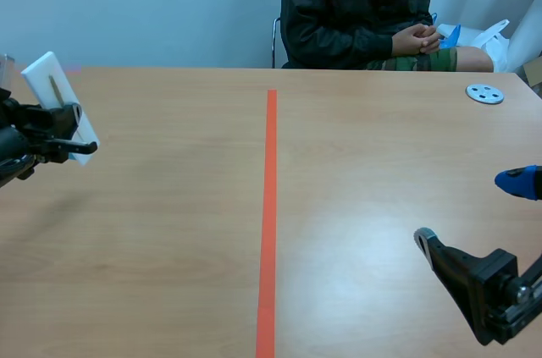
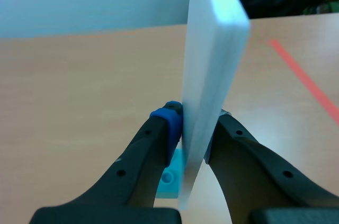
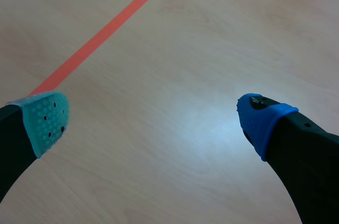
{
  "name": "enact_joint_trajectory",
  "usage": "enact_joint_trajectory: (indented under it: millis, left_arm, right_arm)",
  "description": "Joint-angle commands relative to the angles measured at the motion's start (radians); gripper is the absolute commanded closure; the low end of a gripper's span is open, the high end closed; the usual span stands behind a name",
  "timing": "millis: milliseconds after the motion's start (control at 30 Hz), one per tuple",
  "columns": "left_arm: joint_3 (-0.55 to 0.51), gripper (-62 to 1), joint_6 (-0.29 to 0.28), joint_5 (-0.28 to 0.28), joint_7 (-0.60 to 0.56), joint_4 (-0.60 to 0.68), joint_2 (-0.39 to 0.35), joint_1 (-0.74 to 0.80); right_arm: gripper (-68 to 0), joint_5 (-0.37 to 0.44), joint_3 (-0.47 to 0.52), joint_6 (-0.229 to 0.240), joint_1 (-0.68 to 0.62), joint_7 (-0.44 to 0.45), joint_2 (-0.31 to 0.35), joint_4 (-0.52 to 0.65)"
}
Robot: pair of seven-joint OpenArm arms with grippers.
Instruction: Sort the leaf by its shape. The table is split by an orange tape line. A compound leaf with several leaflets goes to the left side, a simple leaf with one blade goes to the right side. Return to the home posture when a red brick is placed on the table.
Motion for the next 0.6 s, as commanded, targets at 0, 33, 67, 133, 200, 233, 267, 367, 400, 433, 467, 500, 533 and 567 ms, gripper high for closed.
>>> enact_joint_trajectory:
  millis: [0,33,67,133,200,233,267,367,400,433,467,500,533,567]
  left_arm:
    - [0.002,-4.0,0.001,-0.024,-0.037,-0.026,-0.007,-0.038]
    - [0.002,-4.0,0.011,-0.030,-0.050,-0.057,-0.007,-0.052]
    - [0.002,-4.0,0.016,-0.030,-0.063,-0.095,-0.006,-0.069]
    - [0.002,-4.0,0.015,-0.030,-0.071,-0.164,-0.006,-0.104]
    - [0.002,-4.0,0.016,-0.030,-0.095,-0.230,-0.006,-0.139]
    - [0.002,-4.0,0.016,-0.030,-0.112,-0.263,-0.006,-0.156]
    - [0.002,-4.0,0.016,-0.030,-0.127,-0.294,-0.006,-0.173]
    - [0.002,-4.0,0.016,-0.029,-0.168,-0.381,-0.006,-0.219]
    - [0.002,-4.0,0.016,-0.029,-0.175,-0.406,-0.006,-0.232]
    - [0.002,-4.0,0.016,-0.029,-0.182,-0.430,-0.006,-0.243]
    - [0.002,-4.0,0.016,-0.029,-0.191,-0.450,-0.006,-0.251]
    - [0.002,-4.0,0.016,-0.027,-0.194,-0.469,-0.006,-0.257]
    - [0.002,-4.0,0.016,-0.024,-0.201,-0.485,-0.006,-0.261]
    - [0.002,-4.0,0.016,-0.024,-0.211,-0.500,-0.006,-0.262]
  right_arm:
    - [-67.9,0.006,0.003,-0.004,0.011,0.006,0.010,0.003]
    - [-67.9,0.006,0.003,-0.004,0.011,0.006,0.010,0.003]
    - [-67.9,0.006,0.003,-0.004,0.011,0.006,0.010,0.003]
    - [-67.9,0.006,0.003,-0.004,0.011,0.002,0.010,0.003]
    - [-67.9,0.006,0.003,-0.004,0.011,-0.001,0.010,0.003]
    - [-67.9,0.006,0.003,-0.004,0.011,-0.001,0.010,0.003]
    - [-67.9,0.006,0.003,-0.004,0.011,0.000,0.010,0.003]
    - [-67.9,0.006,0.003,-0.004,0.011,0.000,0.010,0.003]
    - [-67.9,0.006,0.003,-0.004,0.011,0.000,0.010,0.003]
    - [-67.9,0.006,0.003,-0.004,0.011,0.000,0.010,0.003]
    - [-67.9,0.006,0.003,-0.004,0.011,0.000,0.010,0.003]
    - [-67.9,0.006,0.003,-0.004,0.011,0.000,0.010,0.003]
    - [-67.9,0.006,0.003,-0.004,0.011,0.000,0.010,0.003]
    - [-67.9,0.006,0.003,-0.004,0.011,0.000,0.010,0.003]
